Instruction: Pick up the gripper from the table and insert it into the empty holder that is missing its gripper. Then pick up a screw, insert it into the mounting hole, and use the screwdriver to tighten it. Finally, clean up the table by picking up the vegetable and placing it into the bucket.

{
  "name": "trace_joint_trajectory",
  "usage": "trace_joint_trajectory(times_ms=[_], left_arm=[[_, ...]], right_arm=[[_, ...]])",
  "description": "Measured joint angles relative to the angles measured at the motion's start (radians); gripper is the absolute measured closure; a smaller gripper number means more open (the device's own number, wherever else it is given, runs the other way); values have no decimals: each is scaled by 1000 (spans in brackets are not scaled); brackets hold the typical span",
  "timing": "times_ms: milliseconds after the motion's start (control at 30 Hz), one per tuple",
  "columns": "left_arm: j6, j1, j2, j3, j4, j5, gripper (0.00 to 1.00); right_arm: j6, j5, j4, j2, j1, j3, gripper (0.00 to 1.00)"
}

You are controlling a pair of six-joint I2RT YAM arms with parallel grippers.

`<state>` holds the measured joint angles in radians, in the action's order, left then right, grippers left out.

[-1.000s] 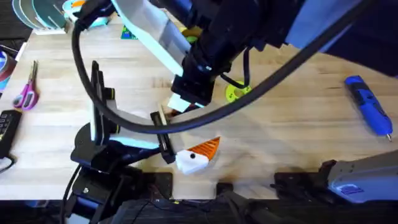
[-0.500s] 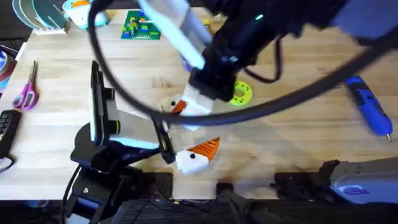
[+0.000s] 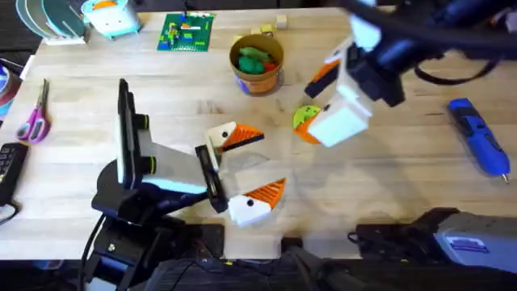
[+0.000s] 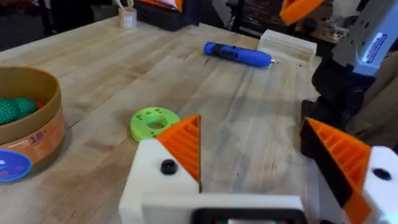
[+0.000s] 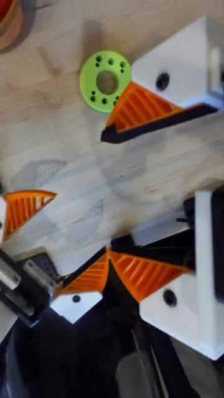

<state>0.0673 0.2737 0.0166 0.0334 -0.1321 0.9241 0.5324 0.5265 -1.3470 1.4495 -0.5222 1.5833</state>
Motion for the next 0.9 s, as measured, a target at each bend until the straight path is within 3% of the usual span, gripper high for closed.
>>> trace_joint_trajectory(times_ms=[200, 400, 567, 767, 800, 900], left_arm=[[0, 0, 0, 0, 0, 0, 9], [0, 0, 0, 0, 0, 0, 9], [0, 0, 0, 0, 0, 0, 9], [0, 0, 0, 0, 0, 0, 41], [-3, 0, 0, 0, 0, -1, 117], [-2, 0, 0, 0, 0, 0, 569]], right_arm=[[56, 133, 85, -161, 222, -204, 26], [105, 345, 229, -345, 414, -454, 26], [120, 453, 274, -390, 469, -606, 24], [126, 496, 278, -390, 473, -631, 25], [127, 498, 278, -390, 473, -631, 25], [127, 506, 286, -390, 473, -631, 25]])
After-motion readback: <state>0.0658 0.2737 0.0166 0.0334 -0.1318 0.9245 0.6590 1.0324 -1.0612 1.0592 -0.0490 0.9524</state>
